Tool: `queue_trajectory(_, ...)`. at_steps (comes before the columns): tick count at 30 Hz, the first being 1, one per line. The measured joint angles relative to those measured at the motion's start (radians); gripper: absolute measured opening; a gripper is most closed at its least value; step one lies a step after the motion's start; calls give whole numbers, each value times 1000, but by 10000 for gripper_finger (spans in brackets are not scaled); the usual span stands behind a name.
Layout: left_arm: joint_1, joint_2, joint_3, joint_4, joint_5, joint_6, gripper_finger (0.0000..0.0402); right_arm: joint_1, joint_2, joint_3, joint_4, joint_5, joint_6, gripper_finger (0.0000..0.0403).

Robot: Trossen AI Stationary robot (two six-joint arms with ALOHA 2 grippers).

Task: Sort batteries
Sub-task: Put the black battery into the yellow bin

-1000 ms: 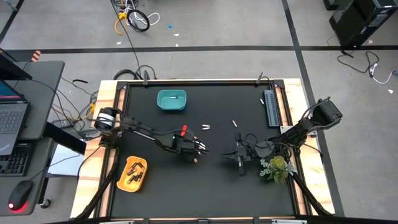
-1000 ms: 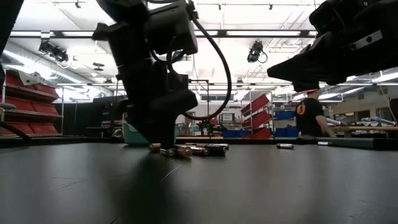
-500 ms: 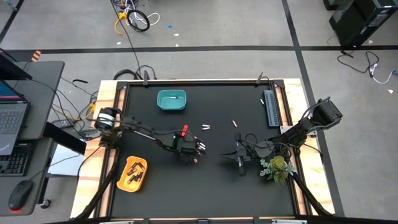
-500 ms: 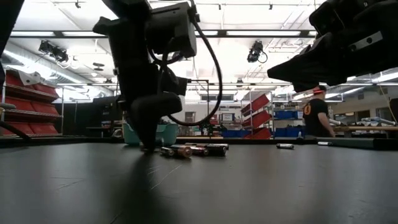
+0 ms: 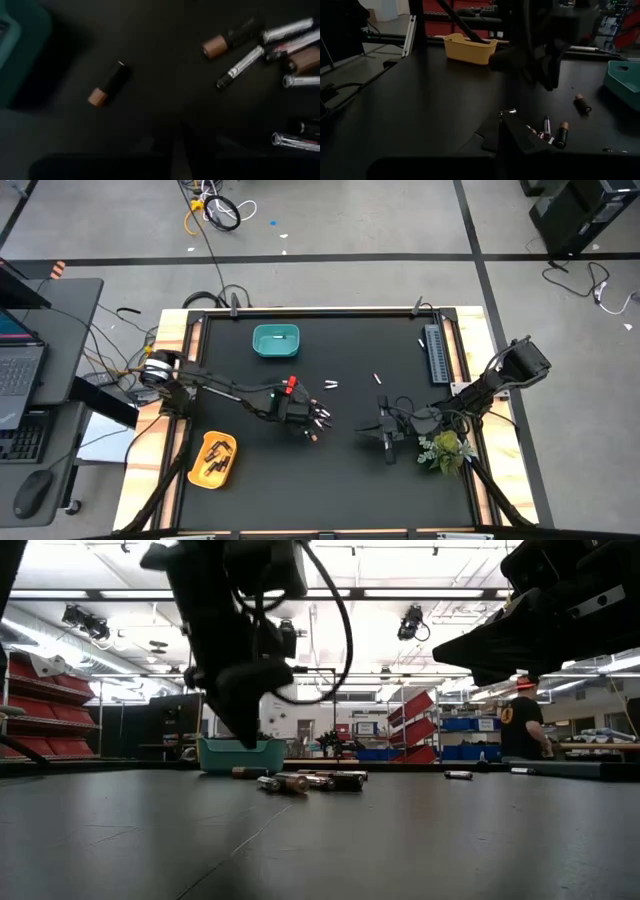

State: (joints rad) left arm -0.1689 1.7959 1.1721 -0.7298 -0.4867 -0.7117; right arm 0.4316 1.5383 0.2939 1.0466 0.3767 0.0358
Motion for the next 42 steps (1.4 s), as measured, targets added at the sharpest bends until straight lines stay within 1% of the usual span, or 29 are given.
queue_trajectory(2, 18, -21, 0, 1, -12, 29, 76, 0, 0, 0, 0, 0, -2, 9)
queue_trajectory(6, 79, -36, 0, 19, -25, 167, 128, 0, 0, 0, 5, 0, -3, 9)
queue_trajectory(8, 123, -32, 0, 49, -9, 243, 161, 0, 0, 0, 18, -1, -5, 9)
queue_trajectory(10, 175, -26, 1, 90, 33, 333, 190, 2, 0, 0, 21, -2, -5, 9)
queue_trajectory(13, 249, -24, 1, 123, 59, 474, 216, 7, 0, 0, 21, -2, -5, 9)
queue_trajectory(15, 293, -24, 2, 143, 108, 564, 219, 10, 0, 0, 22, -3, -5, 9)
queue_trajectory(18, 354, -23, 1, 157, 206, 675, 212, 11, 0, 0, 20, -3, -10, 9)
queue_trajectory(22, 425, -18, 2, 164, 233, 761, 195, 11, 0, 0, 15, -3, -12, 9)
queue_trajectory(26, 480, -18, 1, 167, 289, 806, 188, 11, 0, 0, 14, -3, -20, 9)
queue_trajectory(31, 509, 0, -26, 190, 298, 845, 187, 6, 0, 0, 22, -3, -47, 9)
queue_trajectory(35, 502, 7, -48, 226, 297, 861, 186, -10, 0, 0, 29, -4, -58, 9)
queue_trajectory(38, 495, 6, -53, 237, 267, 883, 186, -23, 0, 0, 29, -4, -64, 9)
queue_trajectory(42, 496, 6, -53, 245, 259, 888, 186, -35, 0, 0, 29, -12, -70, 9)
